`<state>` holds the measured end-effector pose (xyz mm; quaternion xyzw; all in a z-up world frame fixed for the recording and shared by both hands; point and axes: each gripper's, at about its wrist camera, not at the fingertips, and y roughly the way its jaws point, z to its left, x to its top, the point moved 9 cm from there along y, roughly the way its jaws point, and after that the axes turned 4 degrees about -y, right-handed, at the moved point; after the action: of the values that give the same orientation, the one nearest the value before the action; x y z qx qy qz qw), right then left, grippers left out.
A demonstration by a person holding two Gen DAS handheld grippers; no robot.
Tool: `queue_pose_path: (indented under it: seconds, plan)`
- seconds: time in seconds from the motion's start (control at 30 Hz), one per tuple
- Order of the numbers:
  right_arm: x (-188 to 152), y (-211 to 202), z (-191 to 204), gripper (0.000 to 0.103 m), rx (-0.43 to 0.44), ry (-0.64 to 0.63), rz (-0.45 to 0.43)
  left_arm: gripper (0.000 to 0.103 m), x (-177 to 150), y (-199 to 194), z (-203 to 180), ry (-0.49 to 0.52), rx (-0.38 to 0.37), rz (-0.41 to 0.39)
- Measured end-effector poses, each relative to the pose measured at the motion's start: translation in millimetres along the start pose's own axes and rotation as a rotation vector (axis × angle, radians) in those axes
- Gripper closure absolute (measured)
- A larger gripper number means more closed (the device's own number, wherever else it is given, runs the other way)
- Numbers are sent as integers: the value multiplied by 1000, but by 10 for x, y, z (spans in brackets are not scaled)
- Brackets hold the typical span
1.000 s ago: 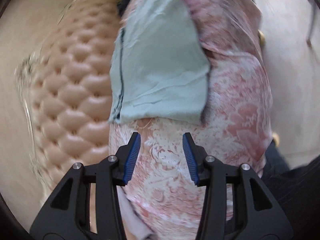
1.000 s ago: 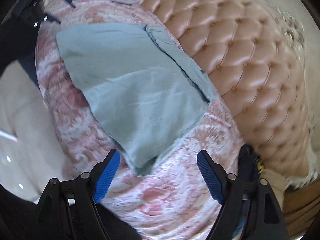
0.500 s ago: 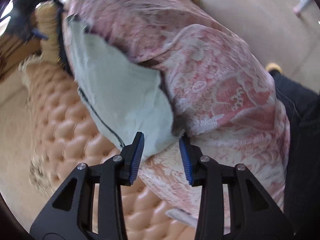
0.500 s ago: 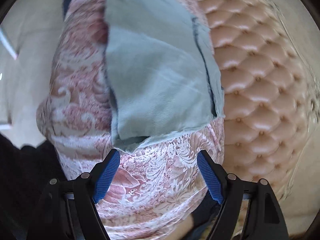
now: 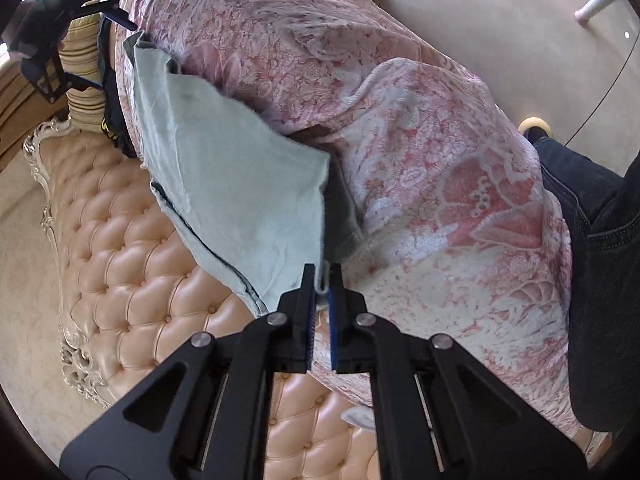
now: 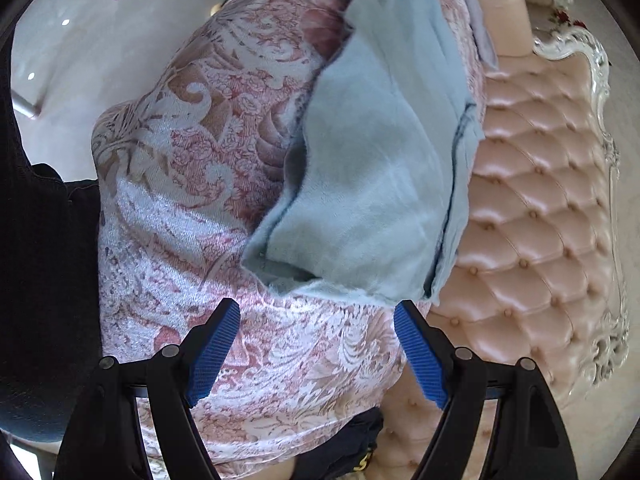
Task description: Fold clothes
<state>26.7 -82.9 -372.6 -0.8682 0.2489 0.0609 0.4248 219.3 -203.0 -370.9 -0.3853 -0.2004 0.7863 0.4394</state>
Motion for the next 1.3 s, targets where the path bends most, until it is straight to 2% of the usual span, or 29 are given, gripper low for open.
queue_pose_path:
  seconds: [0.13,0.2,0.23,0.3,0.37,0.43,0.63,0.87,0.93,0.97,1.0,1.07,1.27,1.3]
  plan:
    - [90,81,59,27,-18,-129,-20,97,-19,-23,-25,-28,1,10]
    - [117,97,110,42,-23,-196,-26,97,-19,-36,-31,-45,0,11]
    - [128,96,136,45,-22,-224,-30,97,-19,-42,-34,-53,0,12]
    - [145,98,119,64,-36,-247,-34,97,-19,-55,-40,-69,0,13]
    - [178,76,68,64,-55,-263,-38,97,-13,-63,-49,-85,-1,11]
    - [214,74,14,63,-45,-246,-45,97,-6,-89,-68,-94,1,11]
    - [208,47,124,63,-8,-296,-38,97,4,-158,-107,-112,14,8]
    - [289,107,174,64,9,-320,-41,92,65,-190,-277,-69,17,-11]
    - [292,110,176,77,38,-319,-44,92,76,-190,-330,-63,7,-7]
    - [294,115,185,88,50,-322,-43,86,81,-189,-356,-61,1,-5]
    - [304,126,216,92,52,-335,-41,74,85,-189,-381,-59,-7,-3]
    - [314,142,204,93,60,-325,-37,60,108,-207,-407,-61,-5,-13]
    - [338,177,123,96,94,-273,-30,60,124,-167,-363,-103,-51,9]
    - [344,179,104,97,100,-263,-31,79,120,-158,-353,-109,-59,17]
